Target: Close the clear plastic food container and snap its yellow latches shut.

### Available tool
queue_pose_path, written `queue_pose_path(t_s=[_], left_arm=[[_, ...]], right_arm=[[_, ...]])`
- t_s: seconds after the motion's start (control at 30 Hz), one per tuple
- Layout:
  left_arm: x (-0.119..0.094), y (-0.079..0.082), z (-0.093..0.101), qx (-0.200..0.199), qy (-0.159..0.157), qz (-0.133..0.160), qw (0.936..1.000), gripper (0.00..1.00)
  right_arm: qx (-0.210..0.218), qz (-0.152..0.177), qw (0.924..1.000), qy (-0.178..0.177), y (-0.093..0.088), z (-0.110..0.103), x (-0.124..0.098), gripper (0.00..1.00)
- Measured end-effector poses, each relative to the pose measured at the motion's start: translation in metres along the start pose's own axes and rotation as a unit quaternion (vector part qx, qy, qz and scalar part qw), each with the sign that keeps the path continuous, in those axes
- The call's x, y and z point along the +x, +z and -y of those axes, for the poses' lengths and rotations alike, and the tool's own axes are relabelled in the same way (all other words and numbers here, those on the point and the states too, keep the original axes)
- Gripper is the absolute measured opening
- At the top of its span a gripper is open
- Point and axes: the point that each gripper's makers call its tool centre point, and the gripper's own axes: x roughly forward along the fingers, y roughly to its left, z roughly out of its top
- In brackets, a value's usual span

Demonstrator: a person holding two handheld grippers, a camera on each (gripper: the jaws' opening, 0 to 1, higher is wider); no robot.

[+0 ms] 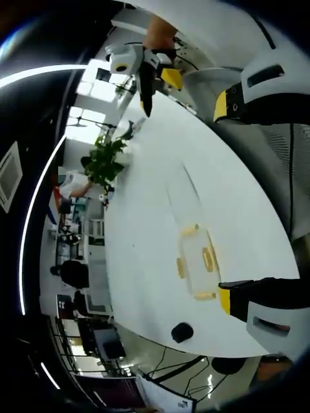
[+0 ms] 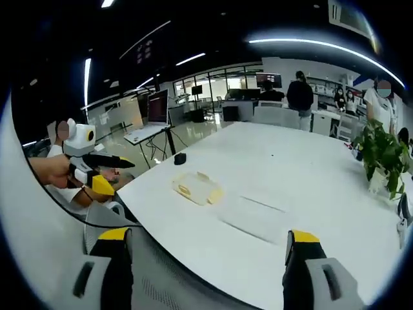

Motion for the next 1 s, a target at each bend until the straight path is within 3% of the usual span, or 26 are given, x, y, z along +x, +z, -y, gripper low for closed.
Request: queue_pose_path(t_s=[1.0], left_arm=[[-0.0024,0.0022,-0.0017,-0.001,0.006,0.006,1.0,0.99]], right_arm=[[0.003,0.01,0.9999,0.003,0.0065,-0.0026,0.0037,0.99]])
